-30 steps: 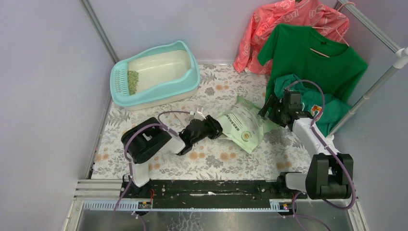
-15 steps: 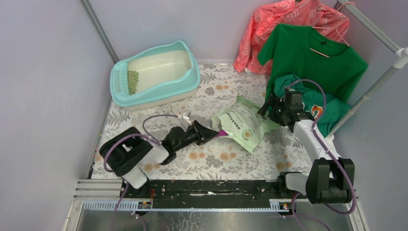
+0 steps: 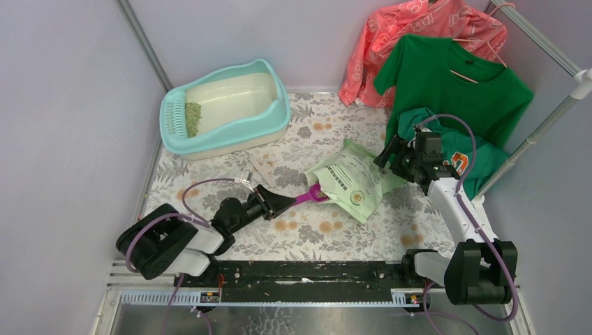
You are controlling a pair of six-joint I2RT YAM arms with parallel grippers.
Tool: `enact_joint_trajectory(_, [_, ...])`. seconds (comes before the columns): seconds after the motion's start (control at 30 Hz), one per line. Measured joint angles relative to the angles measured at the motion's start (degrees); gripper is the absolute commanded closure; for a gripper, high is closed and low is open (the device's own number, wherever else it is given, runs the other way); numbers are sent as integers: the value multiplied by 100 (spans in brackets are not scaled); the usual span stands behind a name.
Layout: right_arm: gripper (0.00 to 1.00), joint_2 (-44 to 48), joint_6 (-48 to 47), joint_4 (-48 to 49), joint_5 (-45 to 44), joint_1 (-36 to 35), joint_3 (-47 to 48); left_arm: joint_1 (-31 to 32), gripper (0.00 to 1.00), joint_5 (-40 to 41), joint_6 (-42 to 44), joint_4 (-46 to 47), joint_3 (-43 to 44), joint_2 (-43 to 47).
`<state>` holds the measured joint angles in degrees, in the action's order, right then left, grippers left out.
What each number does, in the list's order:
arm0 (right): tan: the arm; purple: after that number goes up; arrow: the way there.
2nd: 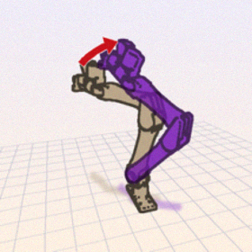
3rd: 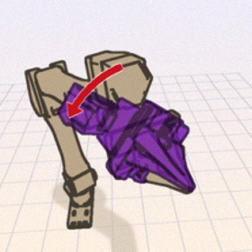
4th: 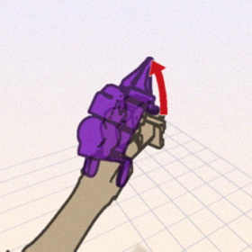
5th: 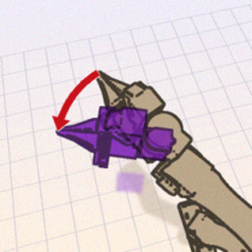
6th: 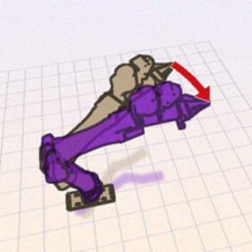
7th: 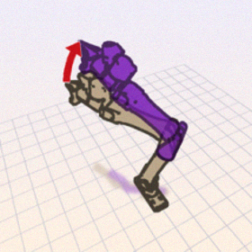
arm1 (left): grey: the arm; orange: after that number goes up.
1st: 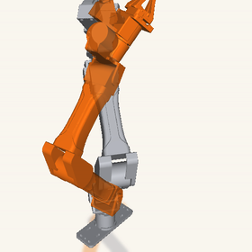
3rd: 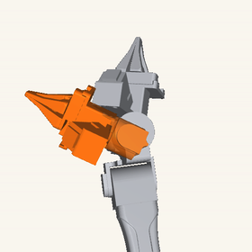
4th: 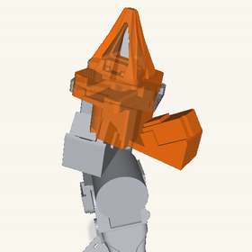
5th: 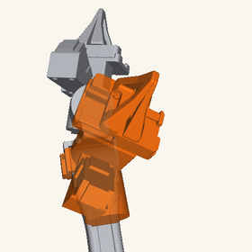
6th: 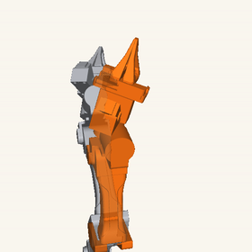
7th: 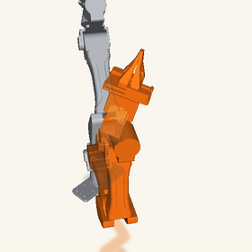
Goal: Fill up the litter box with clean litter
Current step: 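Scoop the cat litter from the cat litter bag.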
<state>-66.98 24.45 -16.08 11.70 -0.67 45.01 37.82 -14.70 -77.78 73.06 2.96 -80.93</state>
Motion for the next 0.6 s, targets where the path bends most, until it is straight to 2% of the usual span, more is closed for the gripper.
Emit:
enact_joint_trajectory(0.2, [10,15,2,-2,48,0,0,-4,100,2,-190,-52,-225,433])
enact_joint_trajectory(0.6, [10,17,0,-28,151,0,0,-238,100,9,-938,153,-260,647])
